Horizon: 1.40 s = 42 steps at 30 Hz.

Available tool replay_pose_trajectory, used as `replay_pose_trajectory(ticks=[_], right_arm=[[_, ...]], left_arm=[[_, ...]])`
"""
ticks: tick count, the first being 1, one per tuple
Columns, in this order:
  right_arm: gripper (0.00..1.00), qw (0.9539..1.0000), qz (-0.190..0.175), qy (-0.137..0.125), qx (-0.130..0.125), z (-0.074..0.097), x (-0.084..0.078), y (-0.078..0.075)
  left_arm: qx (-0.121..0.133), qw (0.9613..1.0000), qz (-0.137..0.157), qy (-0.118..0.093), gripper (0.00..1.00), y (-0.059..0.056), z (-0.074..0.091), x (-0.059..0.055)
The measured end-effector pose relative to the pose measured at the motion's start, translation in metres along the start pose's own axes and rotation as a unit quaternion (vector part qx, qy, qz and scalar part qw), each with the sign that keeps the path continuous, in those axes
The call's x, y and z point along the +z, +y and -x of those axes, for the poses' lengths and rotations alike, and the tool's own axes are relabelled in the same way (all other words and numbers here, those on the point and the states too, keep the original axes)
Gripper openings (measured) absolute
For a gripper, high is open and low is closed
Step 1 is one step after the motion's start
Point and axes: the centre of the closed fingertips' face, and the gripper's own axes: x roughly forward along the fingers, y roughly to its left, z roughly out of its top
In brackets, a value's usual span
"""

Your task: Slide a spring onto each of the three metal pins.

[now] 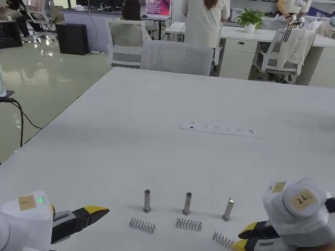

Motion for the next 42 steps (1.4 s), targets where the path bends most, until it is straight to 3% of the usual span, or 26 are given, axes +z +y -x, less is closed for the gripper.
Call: replay_pose_trajectory(ticks=[11,23,35,42], right_arm=[[0.11,0.9997,0.006,0.022,0.008,-0.01,-0.009,0.001],[0.08,0.9992,0.028,0.027,0.005,-0.009,-0.008,0.004],[0.08,0.9997,0.004,0.022,0.011,-0.008,-0.009,0.005],[0.08,0.9998,-0.003,0.011,0.018,0.004,-0.002,0.008]], left_arm=[[-0.004,1.0,0.001,0.0,0.72,-0.002,-0.001,0.001],[-0.013,0.9999,-0.01,0.002,0.71,-0.007,0.0,0.004],[-0.027,0.9992,-0.031,0.0,0.7,-0.015,-0.001,0.018],[-0.043,0.9978,-0.05,0.001,0.68,-0.023,-0.005,0.027]])
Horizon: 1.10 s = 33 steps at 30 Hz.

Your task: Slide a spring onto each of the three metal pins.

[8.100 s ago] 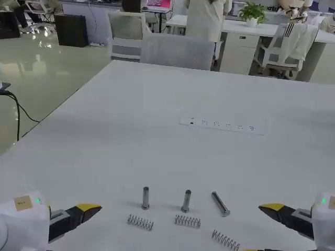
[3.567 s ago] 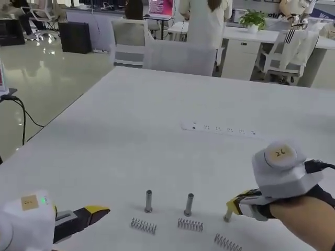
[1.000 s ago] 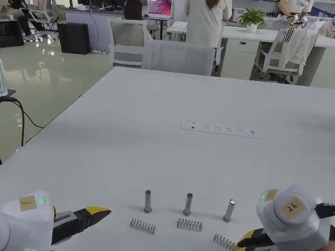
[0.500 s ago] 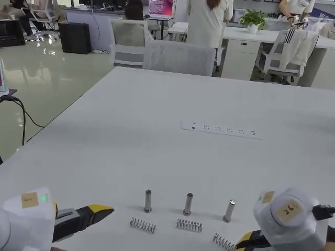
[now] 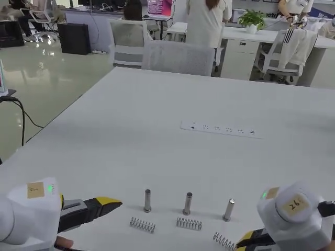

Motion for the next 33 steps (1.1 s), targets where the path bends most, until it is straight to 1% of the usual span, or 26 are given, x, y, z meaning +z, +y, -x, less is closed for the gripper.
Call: replay_pose_trajectory(ticks=[2,4,9,16,21,25,27,31,33], right_arm=[[0.08,1.0,-0.003,-0.004,0.007,0.005,0.003,0.003],[0.08,1.0,0.0,-0.006,0.008,0.009,0.006,0.004],[0.08,0.9995,0.007,-0.01,0.027,0.015,0.015,0.014],[0.08,0.9975,0.048,-0.003,0.052,0.018,0.03,0.031],[0.08,0.993,0.091,-0.001,0.075,0.021,0.046,0.046],[0.08,0.9888,0.121,0.005,0.087,0.022,0.056,0.055],[0.08,0.9867,0.134,0.009,0.092,0.023,0.06,0.059],[0.08,0.9835,0.152,0.012,0.097,0.024,0.066,0.064],[0.08,0.9813,0.162,0.017,0.103,0.024,0.067,0.067]], left_arm=[[-0.007,1.0,-0.006,0.0,0.67,-0.003,-0.002,0.003],[-0.015,0.9998,-0.013,0.002,0.66,-0.006,-0.004,0.005],[-0.036,0.9989,-0.029,0.009,0.64,-0.013,-0.011,0.009],[-0.067,0.9967,-0.042,0.02,0.58,-0.023,-0.021,0.007],[-0.088,0.9939,-0.057,0.033,0.55,-0.029,-0.029,0.006],[-0.103,0.9916,-0.073,0.031,0.5,-0.033,-0.035,0.009],[-0.108,0.9906,-0.078,0.033,0.48,-0.035,-0.037,0.009],[-0.122,0.9878,-0.087,0.042,0.44,-0.041,-0.041,0.006],[-0.126,0.9869,-0.091,0.044,0.43,-0.043,-0.042,0.004]])
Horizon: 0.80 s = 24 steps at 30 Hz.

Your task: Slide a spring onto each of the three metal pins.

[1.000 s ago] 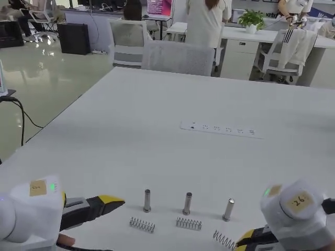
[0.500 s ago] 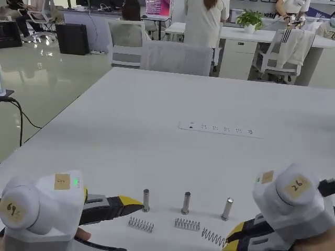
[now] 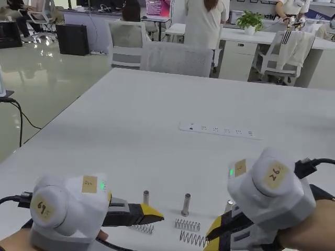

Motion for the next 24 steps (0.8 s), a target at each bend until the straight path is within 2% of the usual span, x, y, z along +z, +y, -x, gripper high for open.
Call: replay_pose_trajectory(ticks=[9,16,24], right_arm=[[0.08,0.9992,0.027,0.015,0.026,-0.004,0.005,0.012],[0.08,0.9984,0.036,0.023,0.038,-0.005,0.004,0.018],[0.08,0.9976,0.039,0.026,0.05,-0.006,0.005,0.025]], left_arm=[[-0.023,0.9994,-0.025,0.004,0.29,-0.009,-0.008,-0.001],[-0.032,0.9982,-0.048,0.017,0.19,-0.013,-0.013,-0.005],[-0.036,0.995,-0.086,0.036,0.06,-0.017,-0.017,-0.011]])
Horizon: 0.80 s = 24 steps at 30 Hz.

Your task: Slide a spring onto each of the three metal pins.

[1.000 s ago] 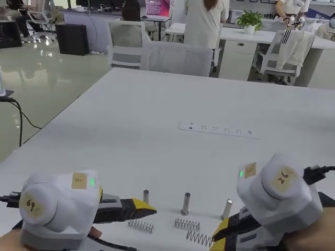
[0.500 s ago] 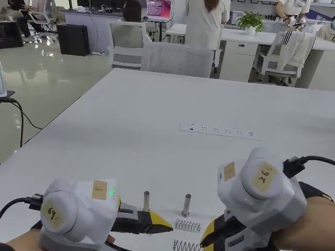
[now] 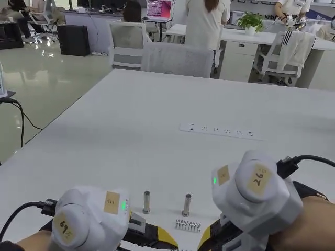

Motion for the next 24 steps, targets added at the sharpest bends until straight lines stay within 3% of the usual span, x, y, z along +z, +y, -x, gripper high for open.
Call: replay_pose_trajectory(ticks=[4,9,15,24], right_arm=[[0.08,1.0,-0.002,0.001,-0.001,0.001,0.002,0.001],[0.08,0.9997,-0.009,-0.021,-0.003,0.013,0.012,0.001],[0.07,0.9989,0.004,-0.044,-0.012,0.02,0.029,0.002],[0.07,0.9982,0.021,-0.054,-0.018,0.02,0.044,0.002]], left_arm=[[0.004,1.0,-0.008,0.002,0.03,0.002,0.0,0.0],[0.005,0.9999,-0.008,0.007,0.03,0.003,-0.001,-0.002],[0.004,0.9999,-0.008,0.005,0.03,0.002,-0.002,-0.001],[0.003,1.0,-0.007,0.003,0.03,0.001,-0.002,0.0]])
